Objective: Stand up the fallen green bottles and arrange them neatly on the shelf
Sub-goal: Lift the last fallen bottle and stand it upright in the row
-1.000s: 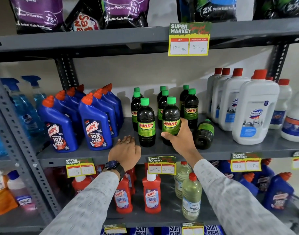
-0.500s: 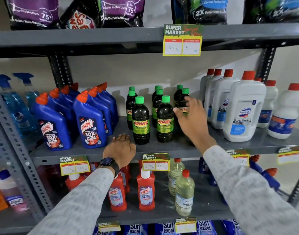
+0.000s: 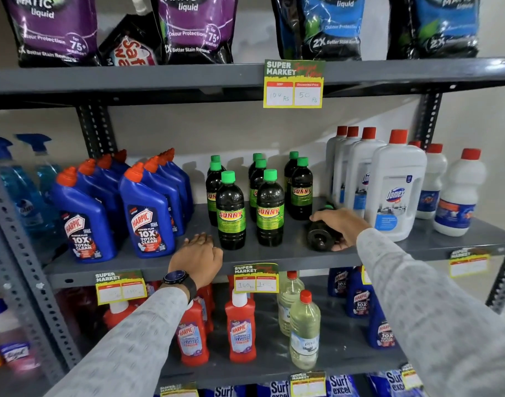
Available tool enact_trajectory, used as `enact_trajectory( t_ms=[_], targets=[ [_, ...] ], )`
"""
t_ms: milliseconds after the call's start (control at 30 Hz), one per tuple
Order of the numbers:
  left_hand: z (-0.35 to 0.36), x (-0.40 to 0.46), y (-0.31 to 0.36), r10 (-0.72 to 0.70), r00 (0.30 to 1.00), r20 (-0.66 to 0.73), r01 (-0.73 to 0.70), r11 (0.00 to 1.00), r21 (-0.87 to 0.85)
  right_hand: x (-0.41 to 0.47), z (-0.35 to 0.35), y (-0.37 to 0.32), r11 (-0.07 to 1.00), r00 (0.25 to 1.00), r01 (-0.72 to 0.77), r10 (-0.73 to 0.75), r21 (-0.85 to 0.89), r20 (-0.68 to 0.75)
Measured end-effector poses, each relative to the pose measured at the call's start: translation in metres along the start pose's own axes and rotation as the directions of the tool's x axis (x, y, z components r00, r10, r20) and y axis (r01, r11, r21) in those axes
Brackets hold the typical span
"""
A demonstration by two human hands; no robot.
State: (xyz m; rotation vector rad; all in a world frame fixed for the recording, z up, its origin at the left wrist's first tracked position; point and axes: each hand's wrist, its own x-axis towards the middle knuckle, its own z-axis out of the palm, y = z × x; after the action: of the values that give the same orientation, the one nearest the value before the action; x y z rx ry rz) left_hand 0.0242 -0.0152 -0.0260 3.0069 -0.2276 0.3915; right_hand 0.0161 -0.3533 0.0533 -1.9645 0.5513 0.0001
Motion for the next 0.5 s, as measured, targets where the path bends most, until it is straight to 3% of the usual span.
enact_trajectory(
  t_ms=[133,300,400,500],
  targets=[
    [0.002,0.0,-0.001,-0.01,1.0,-0.005,0.01,1.0,0.004,-0.004,-0.01,-0.002,0.992,0.998,-0.001,-0.007,0.126,0.062],
    [0.003,0.001,-0.002,0.0,1.0,0.023,0.0,1.0,-0.005,-0.005,-0.013,-0.023,0.94,0.965,0.242,-0.209,0.241,-0.155],
    [0.002,0.001,-0.001,-0.002,0.999,0.035,0.002,1.0,-0.001,-0.014,-0.003,-0.024,0.883,0.881,0.431,-0.368,0.184,-0.298],
    [0.003,0.001,-0.001,-0.005,1.0,0.013,0.005,1.0,0.003,-0.021,0.012,-0.012,0.799,0.737,0.601,-0.537,0.034,-0.411]
  ],
)
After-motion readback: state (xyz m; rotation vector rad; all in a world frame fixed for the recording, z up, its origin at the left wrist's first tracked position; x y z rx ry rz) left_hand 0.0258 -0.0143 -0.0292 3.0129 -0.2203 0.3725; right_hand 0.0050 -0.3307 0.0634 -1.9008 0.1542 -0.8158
